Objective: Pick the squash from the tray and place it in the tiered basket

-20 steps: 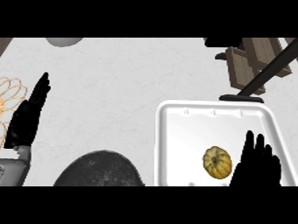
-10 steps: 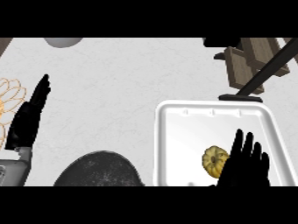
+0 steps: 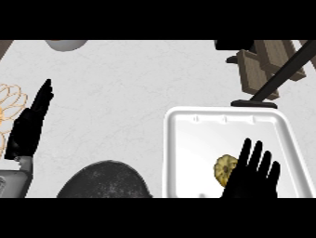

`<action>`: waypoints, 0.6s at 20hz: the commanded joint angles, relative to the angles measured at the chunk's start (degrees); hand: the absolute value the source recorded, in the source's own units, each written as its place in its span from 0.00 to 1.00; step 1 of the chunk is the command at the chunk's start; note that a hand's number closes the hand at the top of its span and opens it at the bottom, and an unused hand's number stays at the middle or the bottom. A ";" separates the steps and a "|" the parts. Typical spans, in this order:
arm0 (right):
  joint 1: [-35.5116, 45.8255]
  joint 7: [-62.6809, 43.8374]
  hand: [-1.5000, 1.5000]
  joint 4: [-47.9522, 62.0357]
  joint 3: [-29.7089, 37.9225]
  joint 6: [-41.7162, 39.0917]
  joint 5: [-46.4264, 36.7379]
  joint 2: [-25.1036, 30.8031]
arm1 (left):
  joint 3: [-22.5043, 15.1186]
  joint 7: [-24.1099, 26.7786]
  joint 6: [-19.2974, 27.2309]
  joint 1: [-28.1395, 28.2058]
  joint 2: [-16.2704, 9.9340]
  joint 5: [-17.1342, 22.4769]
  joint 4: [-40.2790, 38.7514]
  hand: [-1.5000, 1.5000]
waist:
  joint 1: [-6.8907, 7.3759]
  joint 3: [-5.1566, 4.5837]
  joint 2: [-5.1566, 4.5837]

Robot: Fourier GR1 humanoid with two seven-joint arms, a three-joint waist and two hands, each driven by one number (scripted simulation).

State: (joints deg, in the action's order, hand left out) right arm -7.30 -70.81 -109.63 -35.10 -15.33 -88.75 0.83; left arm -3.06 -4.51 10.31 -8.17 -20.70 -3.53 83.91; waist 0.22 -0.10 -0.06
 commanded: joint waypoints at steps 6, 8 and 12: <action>2.00 -14.38 0.00 4.71 -0.11 -3.58 1.24 -0.79 | 0.80 0.41 0.02 -0.41 0.21 -0.50 -1.01 0.50 | -0.08 0.05 -0.13; 3.71 -14.38 0.00 3.39 1.90 -4.37 2.23 -0.79 | 1.80 -0.61 -1.59 -1.35 -0.96 0.70 -0.57 0.50 | -0.02 0.06 -0.07; 2.11 -14.39 0.00 6.23 3.05 -1.51 3.56 -0.79 | 1.82 2.52 -0.99 0.72 -0.77 -0.44 -1.47 0.50 | 0.07 0.05 -0.14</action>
State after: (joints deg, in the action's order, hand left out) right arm -6.85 -71.02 -105.55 -32.81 -15.12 -87.10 0.85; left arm -2.35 -3.59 10.06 -7.91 -20.49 -4.18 83.32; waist 0.19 -0.05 -0.13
